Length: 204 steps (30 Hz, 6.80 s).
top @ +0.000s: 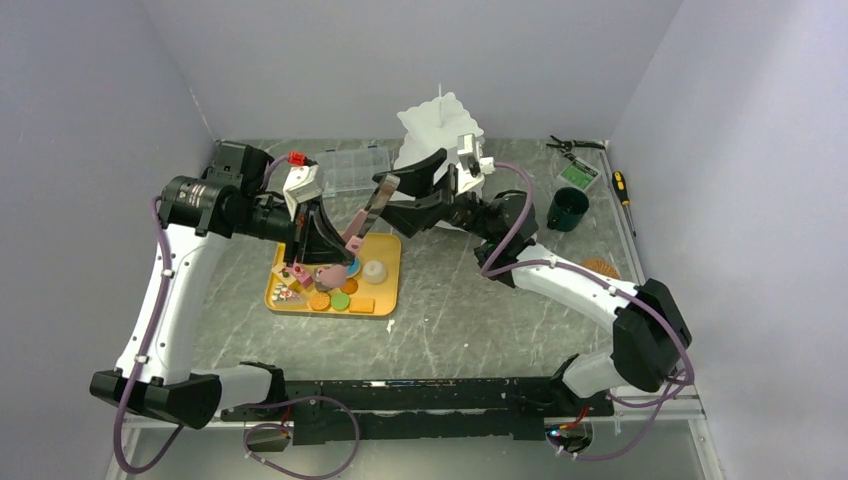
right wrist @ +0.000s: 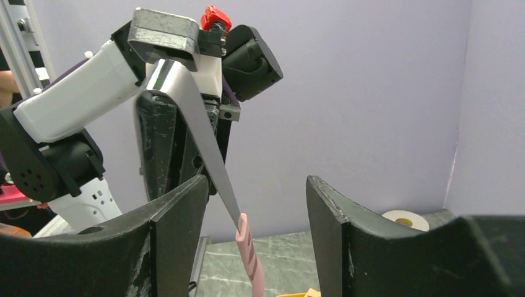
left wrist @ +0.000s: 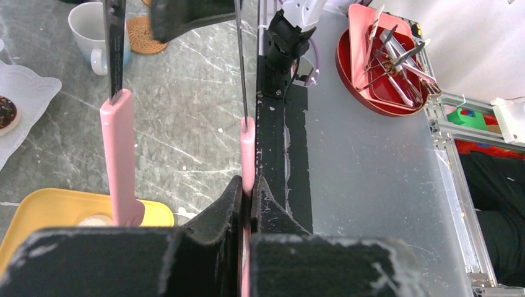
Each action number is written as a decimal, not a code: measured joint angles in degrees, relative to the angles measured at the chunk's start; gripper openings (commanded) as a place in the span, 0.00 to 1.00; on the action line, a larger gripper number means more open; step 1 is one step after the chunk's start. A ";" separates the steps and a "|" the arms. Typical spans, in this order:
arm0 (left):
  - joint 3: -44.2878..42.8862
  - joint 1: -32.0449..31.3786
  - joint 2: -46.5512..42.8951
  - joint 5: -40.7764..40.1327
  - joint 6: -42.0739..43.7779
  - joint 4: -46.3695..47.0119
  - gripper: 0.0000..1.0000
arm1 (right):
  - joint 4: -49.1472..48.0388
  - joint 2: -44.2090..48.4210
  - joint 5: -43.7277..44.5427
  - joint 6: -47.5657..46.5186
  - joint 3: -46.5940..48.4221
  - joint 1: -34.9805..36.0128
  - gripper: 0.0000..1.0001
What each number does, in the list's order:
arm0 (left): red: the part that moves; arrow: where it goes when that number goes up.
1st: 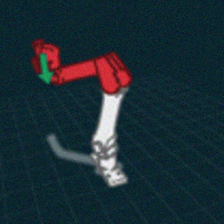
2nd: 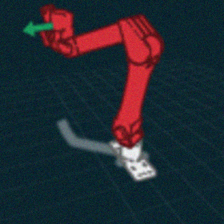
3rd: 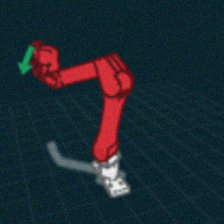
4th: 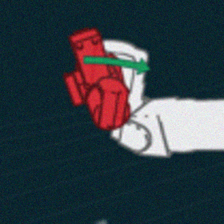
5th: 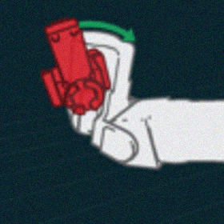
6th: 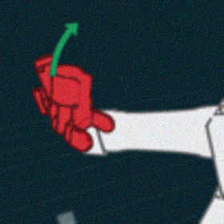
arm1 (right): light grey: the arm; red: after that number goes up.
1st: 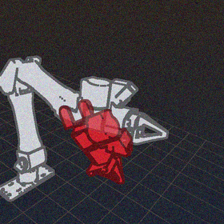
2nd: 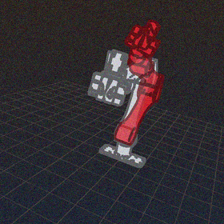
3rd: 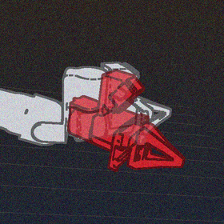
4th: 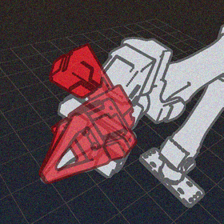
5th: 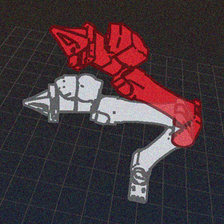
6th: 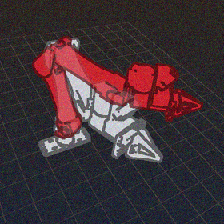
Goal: Serve the afternoon tea
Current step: Adjust the clamp.
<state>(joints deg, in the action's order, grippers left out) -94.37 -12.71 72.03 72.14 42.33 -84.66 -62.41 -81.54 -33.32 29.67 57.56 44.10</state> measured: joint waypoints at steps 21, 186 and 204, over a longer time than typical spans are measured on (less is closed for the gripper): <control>2.45 0.22 -3.43 0.22 -7.80 8.68 0.65 | 7.17 -2.75 -0.63 -6.19 3.54 4.09 0.00; 8.11 -0.13 -9.77 6.75 -41.90 39.50 0.38 | 13.44 -0.04 -0.96 -18.49 8.74 6.03 0.00; 13.60 -0.11 -11.56 6.34 -71.49 67.01 0.03 | 15.17 3.04 3.41 -26.71 8.68 6.60 0.00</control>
<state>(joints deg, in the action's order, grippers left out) -80.77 -12.82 60.47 78.48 -29.17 -17.65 -47.24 -78.50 -29.91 2.96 66.24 50.70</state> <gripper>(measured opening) 0.037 0.015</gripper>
